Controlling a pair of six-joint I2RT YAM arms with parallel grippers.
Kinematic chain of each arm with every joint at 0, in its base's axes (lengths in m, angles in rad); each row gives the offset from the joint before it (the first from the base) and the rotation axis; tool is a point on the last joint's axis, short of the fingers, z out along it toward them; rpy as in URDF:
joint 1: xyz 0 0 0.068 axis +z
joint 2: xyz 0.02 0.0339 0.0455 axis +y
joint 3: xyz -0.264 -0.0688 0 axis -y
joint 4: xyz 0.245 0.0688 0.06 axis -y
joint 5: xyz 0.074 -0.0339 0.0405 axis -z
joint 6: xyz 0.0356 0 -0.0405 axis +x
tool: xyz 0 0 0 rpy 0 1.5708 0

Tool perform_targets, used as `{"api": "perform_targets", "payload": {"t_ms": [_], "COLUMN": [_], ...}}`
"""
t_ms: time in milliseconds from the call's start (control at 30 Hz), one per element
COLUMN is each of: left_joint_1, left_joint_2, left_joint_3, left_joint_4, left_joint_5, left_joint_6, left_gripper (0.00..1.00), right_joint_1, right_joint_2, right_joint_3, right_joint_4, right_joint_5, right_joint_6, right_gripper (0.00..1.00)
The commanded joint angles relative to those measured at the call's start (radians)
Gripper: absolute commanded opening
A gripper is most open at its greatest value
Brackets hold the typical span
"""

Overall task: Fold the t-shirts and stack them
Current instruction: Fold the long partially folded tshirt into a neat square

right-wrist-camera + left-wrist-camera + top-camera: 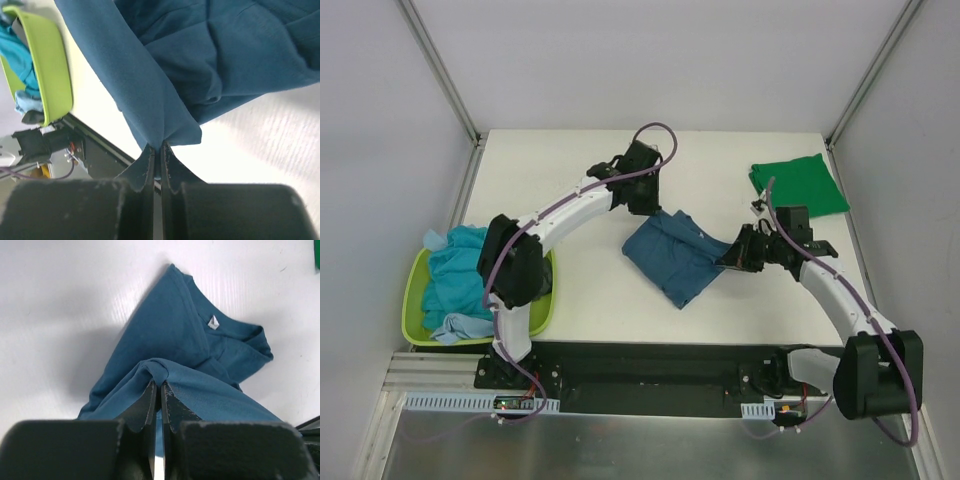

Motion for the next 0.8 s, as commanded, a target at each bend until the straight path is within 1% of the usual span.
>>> {"api": "perform_targets", "payload": {"t_ms": [0,67,133,167,233,267,300,333,367,400,433,467,500,533,567,600,633,667,767], "left_joint_1": [0.047,0.053,0.055,0.055,0.057,0.057,0.057,0.058,0.058,0.058,0.058,0.058,0.058,0.058,0.058,0.058,0.058,0.058,0.057], "left_joint_2": [0.13,0.196,0.261,0.293,0.367,0.394,0.419,0.434,0.441,0.436,0.426,0.404,0.383,0.343,0.309,0.274,0.234,0.191,0.075], "left_joint_3": [0.141,0.19,0.251,0.279,0.359,0.398,0.434,0.472,0.492,0.5,0.506,0.502,0.491,0.473,0.445,0.413,0.37,0.332,0.181], "left_joint_4": [0.002,0.002,0.011,0.022,0.025,0.026,0.029,0.028,0.029,0.029,0.029,0.029,0.028,0.029,0.029,0.031,0.031,0.031,0.04], "left_joint_5": [0.027,0.063,0.102,0.109,0.129,0.145,0.155,0.168,0.185,0.191,0.191,0.183,0.177,0.171,0.162,0.151,0.134,0.123,0.135], "left_joint_6": [0.073,0.085,0.092,0.093,0.093,0.098,0.104,0.113,0.125,0.136,0.144,0.15,0.156,0.164,0.173,0.177,0.183,0.19,0.182], "left_gripper": [0.0,0.0,0.01,0.03,0.07,0.12,0.22,0.36,0.44,0.56,0.67,0.76,0.85,0.94,0.99,0.99,0.99,0.99,0.99], "right_joint_1": [-0.06,-0.083,-0.103,-0.109,-0.119,-0.12,-0.12,-0.122,-0.122,-0.122,-0.12,-0.12,-0.117,-0.114,-0.109,-0.103,-0.096,-0.088,-0.036], "right_joint_2": [0.097,0.149,0.192,0.213,0.264,0.284,0.301,0.312,0.31,0.3,0.281,0.249,0.22,0.183,0.151,0.113,0.076,0.048,-0.016], "right_joint_3": [0.004,0.015,0.018,0.019,0.038,0.055,0.078,0.101,0.117,0.133,0.145,0.15,0.151,0.154,0.156,0.156,0.148,0.141,0.098], "right_joint_4": [0.07,0.095,0.139,0.17,0.228,0.242,0.242,0.237,0.231,0.21,0.192,0.172,0.15,0.123,0.09,0.069,0.055,0.049,0.102], "right_joint_5": [-0.005,0.023,0.061,0.086,0.161,0.181,0.201,0.216,0.231,0.266,0.296,0.334,0.383,0.418,0.461,0.484,0.488,0.468,0.355], "right_joint_6": [0.005,-0.001,0.003,0.011,0.031,0.023,0.017,0.008,0.003,0.008,0.006,0.005,0.005,0.0,-0.004,-0.015,-0.027,-0.029,-0.011], "right_gripper": [0.02,0.03,0.07,0.12,0.13,0.15,0.21,0.25,0.25,0.28,0.33,0.42,0.47,0.5,0.57,0.66,0.9,0.96,0.96]}}
